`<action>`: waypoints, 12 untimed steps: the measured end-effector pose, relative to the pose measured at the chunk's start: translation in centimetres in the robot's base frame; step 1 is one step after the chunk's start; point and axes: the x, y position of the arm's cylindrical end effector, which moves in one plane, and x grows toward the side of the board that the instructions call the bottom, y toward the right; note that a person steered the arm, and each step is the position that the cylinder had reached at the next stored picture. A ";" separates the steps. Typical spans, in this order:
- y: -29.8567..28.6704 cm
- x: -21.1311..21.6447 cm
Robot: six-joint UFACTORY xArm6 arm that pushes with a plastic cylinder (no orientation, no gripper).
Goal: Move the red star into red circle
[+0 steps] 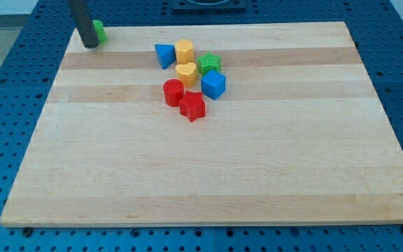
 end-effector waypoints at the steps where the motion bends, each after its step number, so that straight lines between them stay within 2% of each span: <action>1: -0.6 -0.3; 3: -1.0 -0.1; 7: 2.8 4.6; 9: 4.0 11.2; 12: 13.2 22.2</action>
